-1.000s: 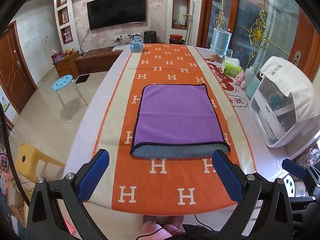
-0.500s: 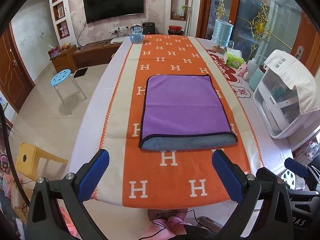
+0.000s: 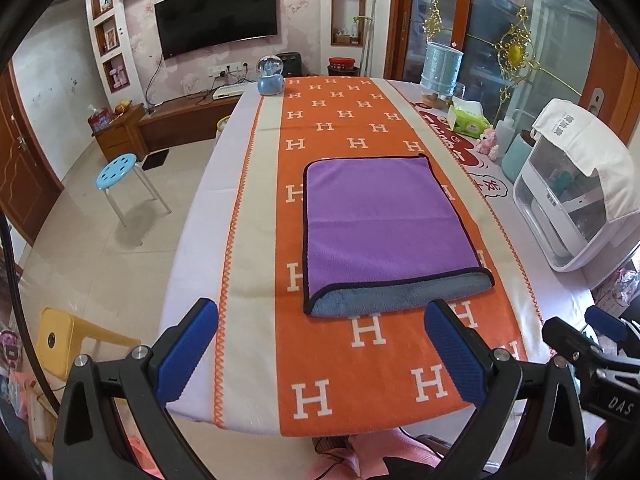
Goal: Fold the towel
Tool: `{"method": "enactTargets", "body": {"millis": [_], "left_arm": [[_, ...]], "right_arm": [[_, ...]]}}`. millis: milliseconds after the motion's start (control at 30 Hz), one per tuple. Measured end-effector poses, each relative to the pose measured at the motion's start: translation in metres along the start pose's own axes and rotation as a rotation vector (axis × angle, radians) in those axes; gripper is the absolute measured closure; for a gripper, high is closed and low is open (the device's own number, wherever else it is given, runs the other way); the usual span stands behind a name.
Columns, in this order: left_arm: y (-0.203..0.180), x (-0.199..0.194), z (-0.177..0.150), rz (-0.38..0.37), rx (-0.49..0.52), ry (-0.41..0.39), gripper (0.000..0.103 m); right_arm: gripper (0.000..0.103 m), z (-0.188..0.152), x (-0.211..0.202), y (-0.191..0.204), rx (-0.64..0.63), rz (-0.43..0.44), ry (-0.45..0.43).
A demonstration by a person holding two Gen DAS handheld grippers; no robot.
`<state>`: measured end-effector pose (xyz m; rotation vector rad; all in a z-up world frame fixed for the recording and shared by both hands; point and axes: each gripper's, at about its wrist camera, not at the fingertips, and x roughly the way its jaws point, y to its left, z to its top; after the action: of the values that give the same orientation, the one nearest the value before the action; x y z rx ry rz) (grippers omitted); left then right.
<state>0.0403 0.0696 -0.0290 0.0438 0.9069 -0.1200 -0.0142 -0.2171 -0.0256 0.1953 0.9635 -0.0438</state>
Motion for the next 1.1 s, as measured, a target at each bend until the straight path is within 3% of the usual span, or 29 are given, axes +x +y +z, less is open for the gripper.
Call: {"method": "enactTargets", "body": {"millis": [267, 533, 833, 1100], "left_arm": [[-0.001, 0.023, 0.011, -0.011, 0.065, 0.005, 0.001], [-0.004, 0.07, 0.022, 0.005, 0.088, 0.071, 0.001], [-0.013, 0.127, 0.027, -0.053, 0.148, 0.119, 0.001], [-0.018, 0.171, 0.03, -0.089, 0.196, 0.166, 0.001]], "right_arm": [[0.006, 0.012, 0.021, -0.011, -0.054, -0.001, -0.018], [0.01, 0.028, 0.054, -0.021, -0.142, 0.032, -0.017], [0.014, 0.037, 0.097, -0.029, -0.271, 0.089, -0.019], [0.021, 0.036, 0.135, -0.04, -0.344, 0.109, 0.036]]}}
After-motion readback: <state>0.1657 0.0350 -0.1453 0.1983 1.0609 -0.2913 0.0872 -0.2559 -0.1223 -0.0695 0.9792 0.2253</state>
